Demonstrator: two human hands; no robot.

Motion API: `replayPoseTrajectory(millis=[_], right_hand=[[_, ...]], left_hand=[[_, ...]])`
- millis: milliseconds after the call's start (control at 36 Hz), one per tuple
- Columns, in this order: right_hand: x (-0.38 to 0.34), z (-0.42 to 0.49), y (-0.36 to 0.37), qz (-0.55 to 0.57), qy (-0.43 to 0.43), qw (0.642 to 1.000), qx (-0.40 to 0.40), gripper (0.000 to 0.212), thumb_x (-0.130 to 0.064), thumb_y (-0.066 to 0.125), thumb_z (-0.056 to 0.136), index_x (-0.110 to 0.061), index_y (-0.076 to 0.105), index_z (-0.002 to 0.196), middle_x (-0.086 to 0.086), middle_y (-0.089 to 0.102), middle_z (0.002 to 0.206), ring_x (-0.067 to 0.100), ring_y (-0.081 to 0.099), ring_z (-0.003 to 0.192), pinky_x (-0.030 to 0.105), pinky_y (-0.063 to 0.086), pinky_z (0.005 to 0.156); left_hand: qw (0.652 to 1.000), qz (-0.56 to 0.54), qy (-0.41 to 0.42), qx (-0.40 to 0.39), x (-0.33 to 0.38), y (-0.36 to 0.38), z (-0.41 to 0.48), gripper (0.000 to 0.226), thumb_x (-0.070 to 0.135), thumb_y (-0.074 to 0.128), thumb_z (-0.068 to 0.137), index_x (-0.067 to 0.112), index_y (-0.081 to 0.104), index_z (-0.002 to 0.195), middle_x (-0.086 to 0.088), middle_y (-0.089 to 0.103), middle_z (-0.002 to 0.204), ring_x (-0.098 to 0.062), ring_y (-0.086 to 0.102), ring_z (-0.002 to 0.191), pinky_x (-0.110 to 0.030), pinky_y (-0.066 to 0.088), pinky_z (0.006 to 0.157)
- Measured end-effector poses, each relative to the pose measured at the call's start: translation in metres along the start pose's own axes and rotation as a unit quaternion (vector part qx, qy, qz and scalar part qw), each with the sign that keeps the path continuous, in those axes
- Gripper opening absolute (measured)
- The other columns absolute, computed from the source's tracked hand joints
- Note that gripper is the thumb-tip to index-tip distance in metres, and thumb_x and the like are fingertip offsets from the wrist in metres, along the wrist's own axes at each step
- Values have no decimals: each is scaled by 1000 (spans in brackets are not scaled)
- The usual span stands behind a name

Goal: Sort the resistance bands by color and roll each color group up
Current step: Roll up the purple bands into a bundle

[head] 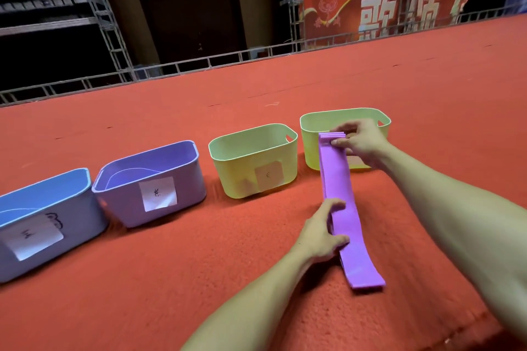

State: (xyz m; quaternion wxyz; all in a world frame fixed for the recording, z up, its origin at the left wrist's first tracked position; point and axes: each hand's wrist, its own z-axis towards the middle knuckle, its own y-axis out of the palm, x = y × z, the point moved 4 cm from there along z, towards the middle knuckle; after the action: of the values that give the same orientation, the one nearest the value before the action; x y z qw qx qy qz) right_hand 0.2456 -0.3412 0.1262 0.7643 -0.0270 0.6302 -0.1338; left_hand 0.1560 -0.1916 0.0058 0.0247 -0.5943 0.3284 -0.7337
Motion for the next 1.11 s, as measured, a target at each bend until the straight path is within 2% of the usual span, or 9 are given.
replayPoseTrajectory(millis=[56, 167, 222, 333, 444, 750, 833, 972, 1111], right_hand=[[-21, -8, 2, -5, -18, 1000, 6, 23, 12, 67, 80, -8, 65, 90, 5, 60, 78, 13, 57, 69, 18, 52, 50], [-54, -18, 16, -23, -47, 999, 17, 24, 14, 68, 77, -4, 66, 93, 5, 61, 76, 20, 57, 73, 35, 51, 64], [-68, -22, 26, -32, -54, 998, 20, 24, 14, 69, 76, -3, 67, 94, 6, 61, 76, 23, 57, 76, 40, 51, 68], [-90, -33, 49, -50, -69, 996, 29, 23, 10, 72, 74, -7, 69, 89, 5, 61, 74, 23, 56, 74, 44, 53, 69], [-105, -45, 80, -59, -80, 995, 26, 22, 8, 75, 72, -9, 70, 84, 5, 63, 72, 20, 57, 70, 37, 52, 60], [-91, -79, 214, -73, -61, 994, -49, 21, 7, 76, 72, -6, 67, 86, 10, 61, 73, 11, 50, 56, 15, 40, 38], [-73, -87, 254, -101, -52, 991, -74, 19, 5, 78, 70, -9, 70, 80, 10, 64, 73, 14, 51, 58, 19, 42, 43], [-44, -97, 308, -130, -47, 984, -112, 24, 3, 80, 67, -5, 75, 89, 8, 67, 78, 14, 56, 67, 22, 44, 58], [-19, -100, 341, -160, -52, 976, -139, 24, -3, 84, 65, -9, 76, 87, 5, 70, 78, 14, 59, 69, 25, 49, 64]], left_hand=[[1000, -18, 16, 7, 7, -3, -11, 72, 3, 70, 75, 39, 42, 130, 11, 53, 131, -13, 56, 93, -33, 54, 85], [997, -71, 22, 9, 17, -18, -32, 80, -5, 66, 76, 47, 38, 131, 8, 51, 122, -20, 54, 59, -29, 50, 50], [997, -73, 32, 3, 20, -29, -44, 82, -6, 67, 77, 40, 36, 137, 0, 50, 124, -15, 50, 48, -25, 45, 46], [997, -70, 40, -4, 29, -59, -75, 86, -7, 71, 77, 31, 32, 144, -12, 53, 125, -5, 53, 64, -17, 47, 55], [994, -110, 11, -12, 31, -89, -114, 91, -6, 74, 77, 36, 32, 145, -9, 57, 108, -18, 62, 85, -42, 59, 74], [983, -161, -79, -29, -8, -154, -219, 92, -9, 70, 80, 39, 27, 147, -11, 67, 85, -18, 66, 78, -37, 57, 74], [979, -170, -110, -29, -29, -168, -243, 92, -10, 69, 81, 35, 26, 148, -4, 65, 69, -9, 62, 62, -21, 51, 58], [972, -182, -144, -37, -57, -181, -267, 95, -9, 69, 81, 30, 18, 151, -5, 69, 72, -11, 64, 66, -24, 53, 66], [969, -169, -179, -37, -79, -188, -279, 98, -7, 71, 81, 31, 14, 151, 2, 69, 67, -8, 62, 60, -25, 51, 59]])
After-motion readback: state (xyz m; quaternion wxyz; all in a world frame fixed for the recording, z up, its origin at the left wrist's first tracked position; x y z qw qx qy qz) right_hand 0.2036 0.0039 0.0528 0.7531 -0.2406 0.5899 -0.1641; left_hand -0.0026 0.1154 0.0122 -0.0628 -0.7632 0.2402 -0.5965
